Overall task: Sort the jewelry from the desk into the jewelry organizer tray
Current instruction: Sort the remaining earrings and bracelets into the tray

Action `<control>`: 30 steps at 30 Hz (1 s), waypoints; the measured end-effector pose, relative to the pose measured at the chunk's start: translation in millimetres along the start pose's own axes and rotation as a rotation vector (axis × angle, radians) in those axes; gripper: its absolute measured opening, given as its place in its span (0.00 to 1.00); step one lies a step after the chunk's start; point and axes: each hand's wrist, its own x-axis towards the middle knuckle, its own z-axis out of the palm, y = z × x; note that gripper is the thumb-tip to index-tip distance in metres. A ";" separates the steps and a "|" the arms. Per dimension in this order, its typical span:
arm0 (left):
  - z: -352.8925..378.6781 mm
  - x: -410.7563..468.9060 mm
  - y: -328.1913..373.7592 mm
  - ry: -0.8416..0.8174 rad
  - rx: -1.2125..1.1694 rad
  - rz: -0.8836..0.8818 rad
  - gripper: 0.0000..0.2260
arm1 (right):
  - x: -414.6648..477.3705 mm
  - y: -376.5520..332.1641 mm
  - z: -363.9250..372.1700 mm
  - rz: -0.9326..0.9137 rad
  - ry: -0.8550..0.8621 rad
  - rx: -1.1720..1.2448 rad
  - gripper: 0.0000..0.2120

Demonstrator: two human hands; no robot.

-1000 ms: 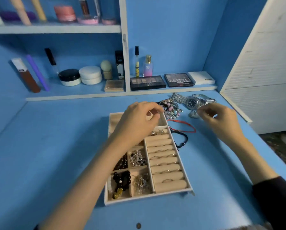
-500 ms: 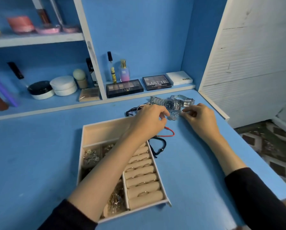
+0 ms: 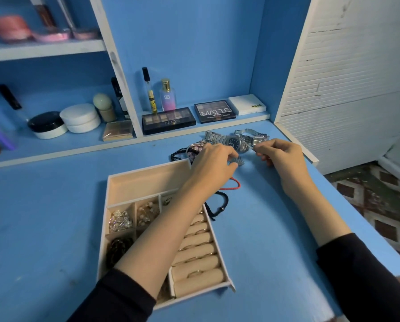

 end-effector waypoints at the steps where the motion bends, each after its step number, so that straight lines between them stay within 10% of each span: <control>1: 1.0 0.9 0.4 -0.008 -0.001 0.001 0.12 | -0.1 -0.5 -0.3 0.012 -0.006 0.030 0.04; 30: -99.1 -104.7 -50.6 0.123 -0.191 -0.167 0.02 | -66.3 -26.1 38.1 -0.187 -0.174 -0.040 0.06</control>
